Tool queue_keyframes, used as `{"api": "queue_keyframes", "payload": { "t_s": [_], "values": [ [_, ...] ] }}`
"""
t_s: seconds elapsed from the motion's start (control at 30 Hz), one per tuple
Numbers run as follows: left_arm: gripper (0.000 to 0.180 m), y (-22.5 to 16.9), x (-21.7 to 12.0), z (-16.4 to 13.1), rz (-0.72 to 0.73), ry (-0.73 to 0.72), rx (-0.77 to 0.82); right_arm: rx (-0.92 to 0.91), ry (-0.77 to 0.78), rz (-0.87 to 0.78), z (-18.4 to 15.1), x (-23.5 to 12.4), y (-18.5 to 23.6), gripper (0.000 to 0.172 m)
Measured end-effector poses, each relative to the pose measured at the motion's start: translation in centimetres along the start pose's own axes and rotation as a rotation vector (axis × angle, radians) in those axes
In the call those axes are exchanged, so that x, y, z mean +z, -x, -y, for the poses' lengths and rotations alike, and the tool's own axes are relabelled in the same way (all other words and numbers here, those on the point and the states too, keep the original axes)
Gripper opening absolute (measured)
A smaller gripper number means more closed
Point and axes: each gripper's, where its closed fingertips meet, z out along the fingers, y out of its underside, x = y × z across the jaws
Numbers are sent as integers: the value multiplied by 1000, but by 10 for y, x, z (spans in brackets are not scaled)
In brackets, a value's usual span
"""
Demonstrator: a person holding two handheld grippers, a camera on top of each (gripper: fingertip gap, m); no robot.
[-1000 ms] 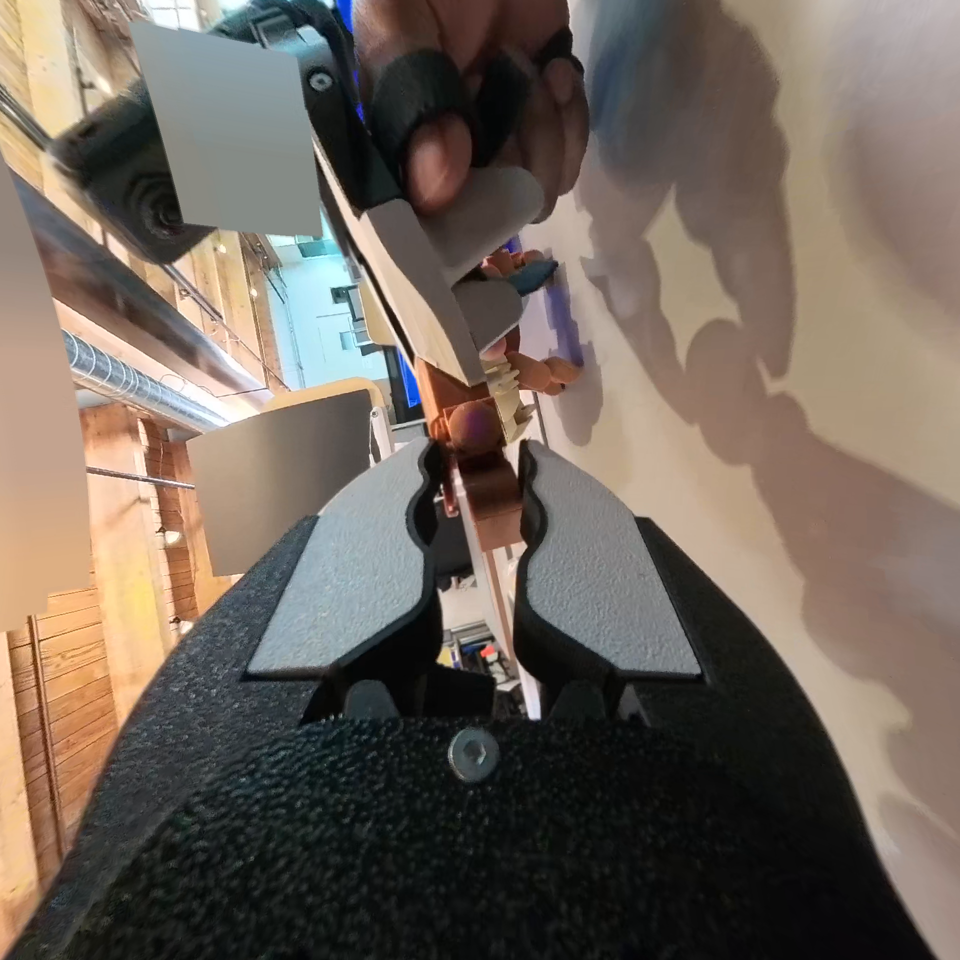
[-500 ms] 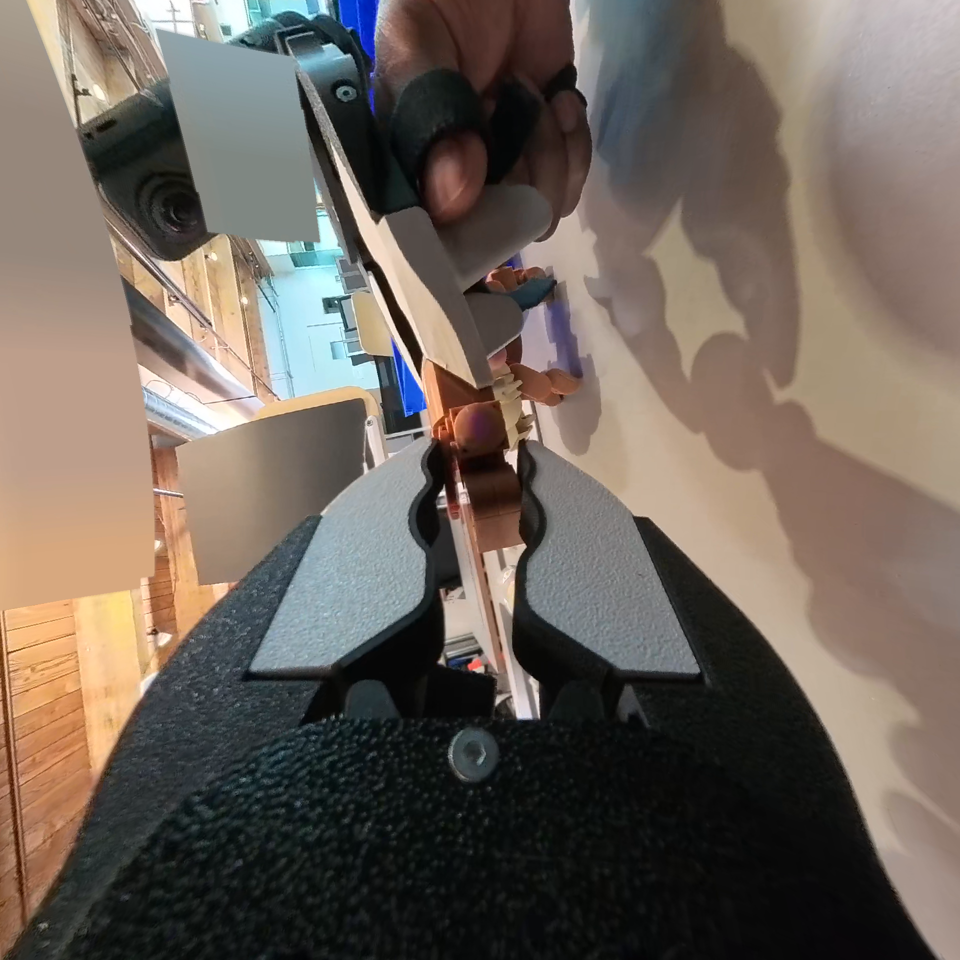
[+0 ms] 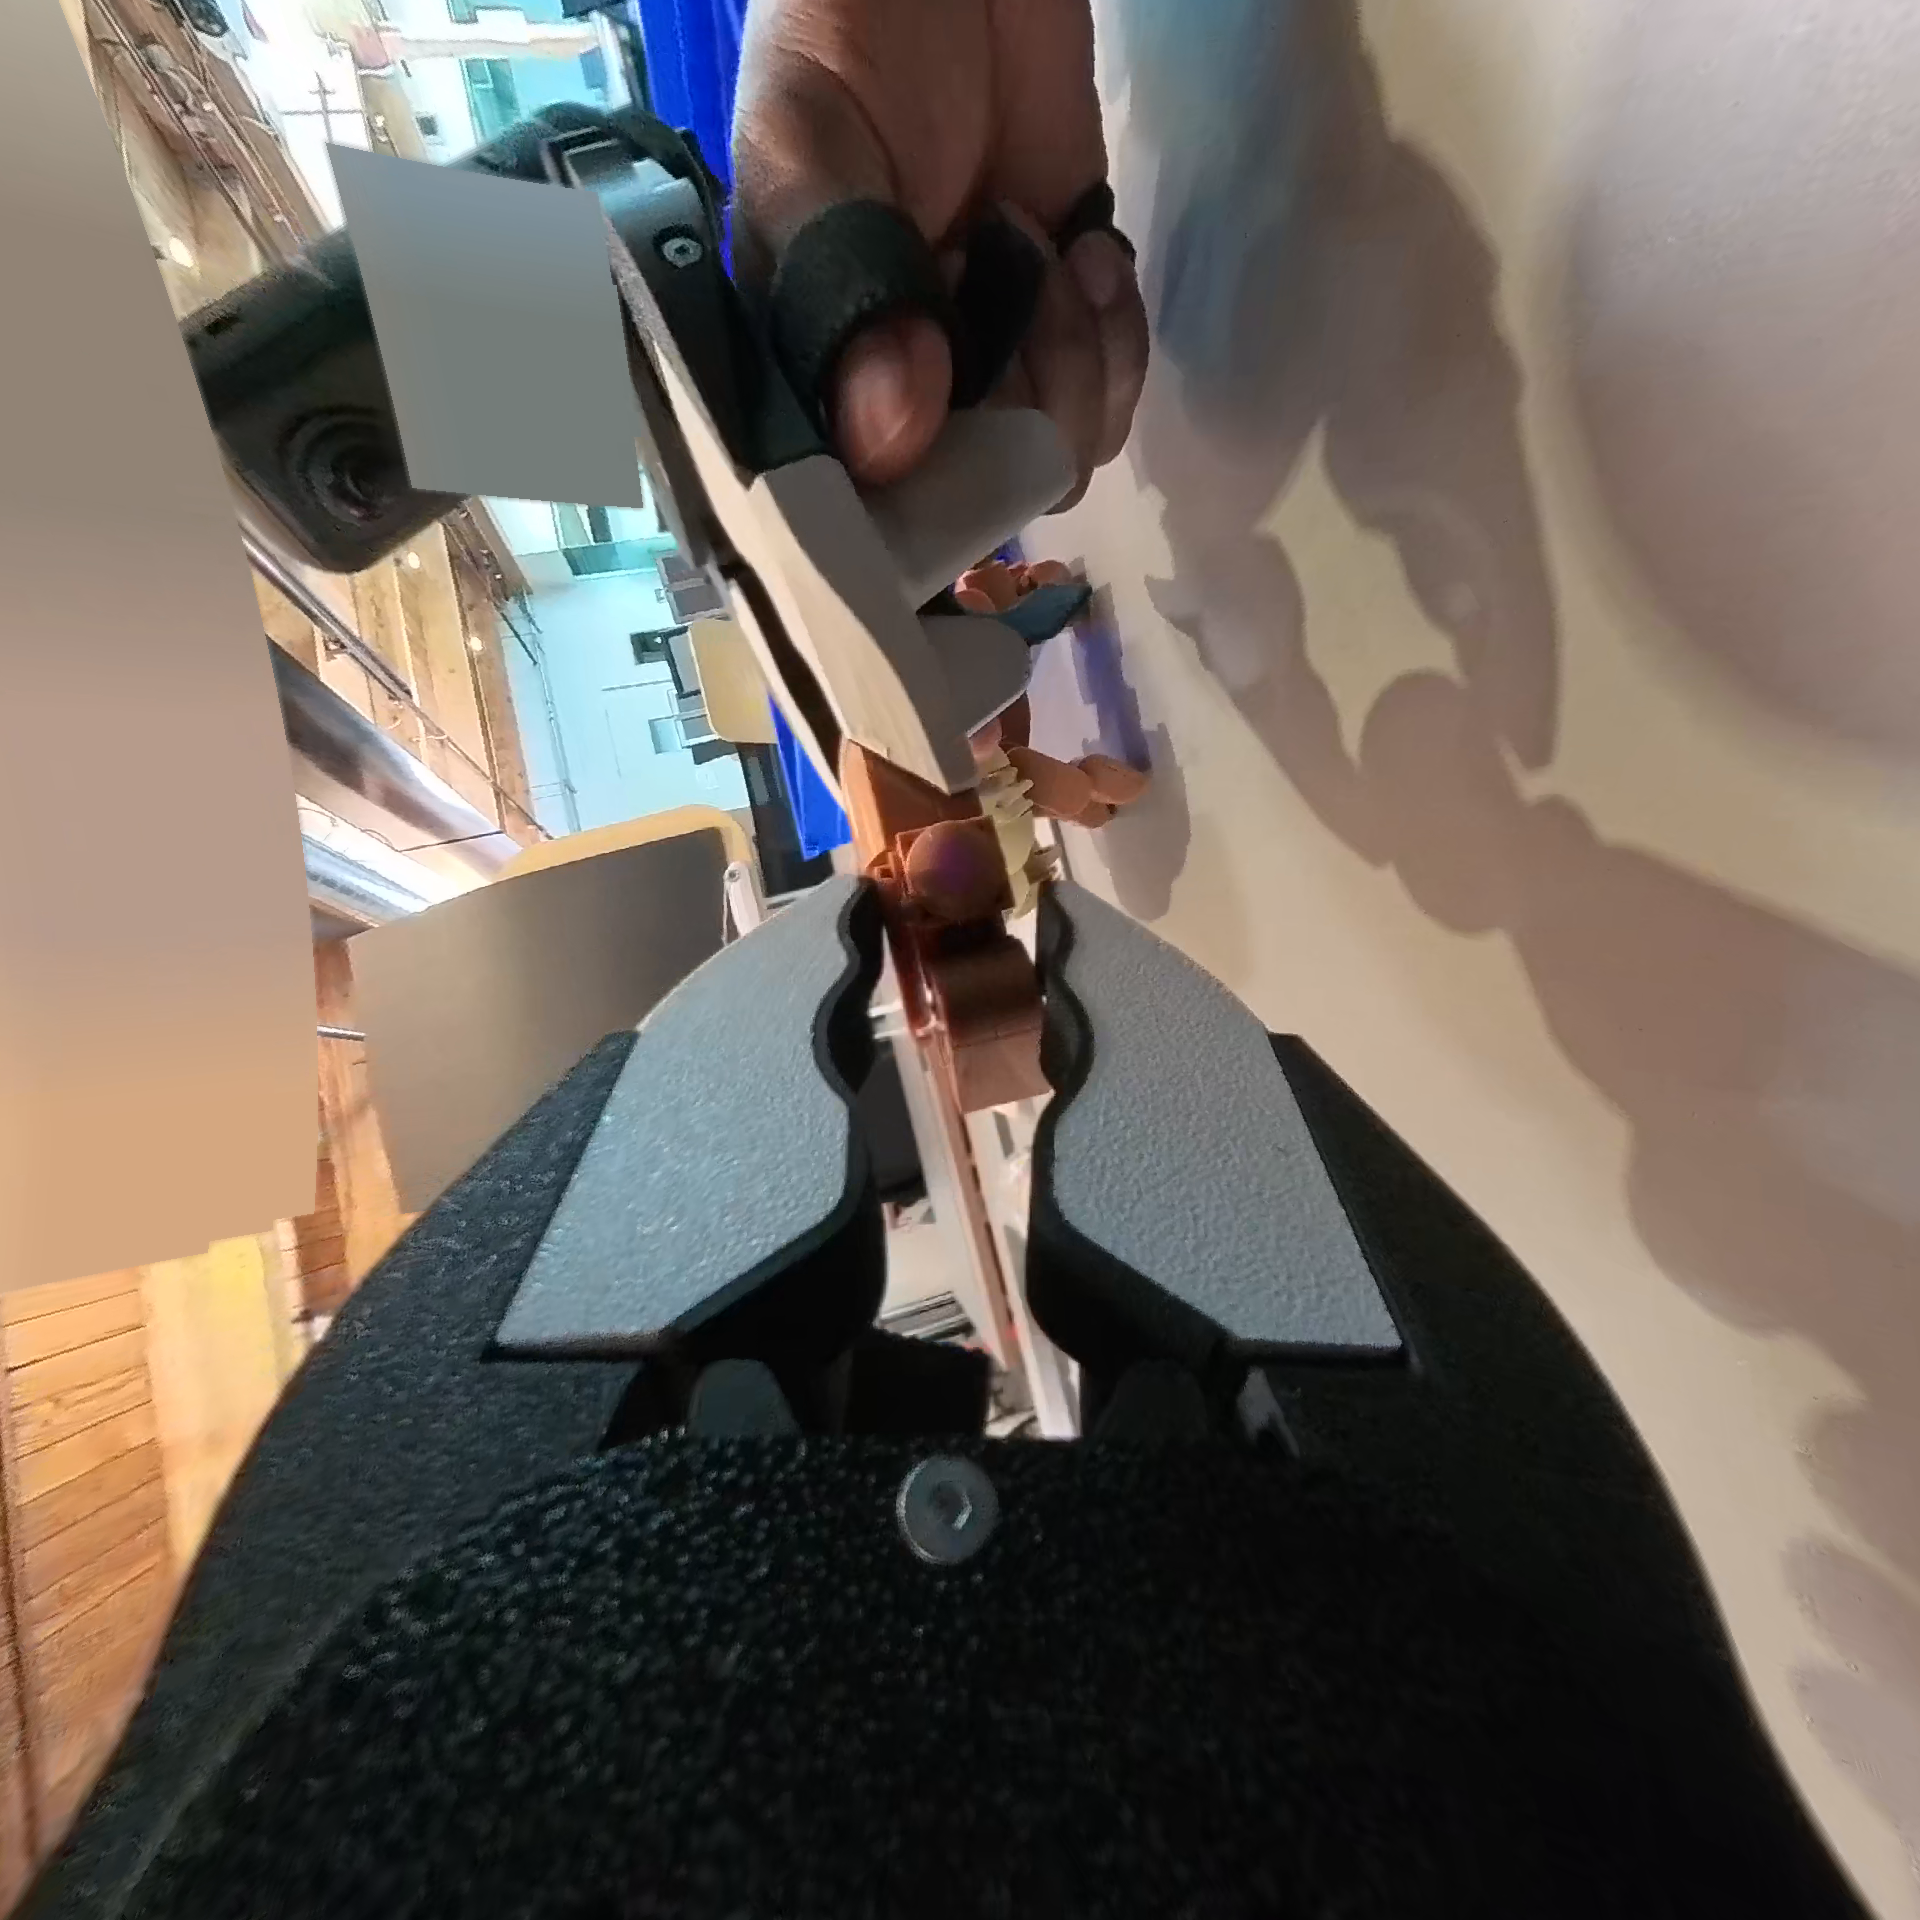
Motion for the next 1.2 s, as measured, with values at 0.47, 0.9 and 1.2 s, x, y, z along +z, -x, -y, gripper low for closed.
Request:
{"api": "queue_keyframes", "payload": {
  "t_s": [0.47,0.9,1.2],
  "values": [
    [31,6,-6,6,-56,-24,-112,-21,-11,2,2,0,2,35],
    [27,-1,-7,2,-147,15,-221,-25,-9,-9,1,0,1,35],
    [25,-1,-6,2,-138,42,-178,-26,-3,-16,0,0,0,35]
  ]
}}
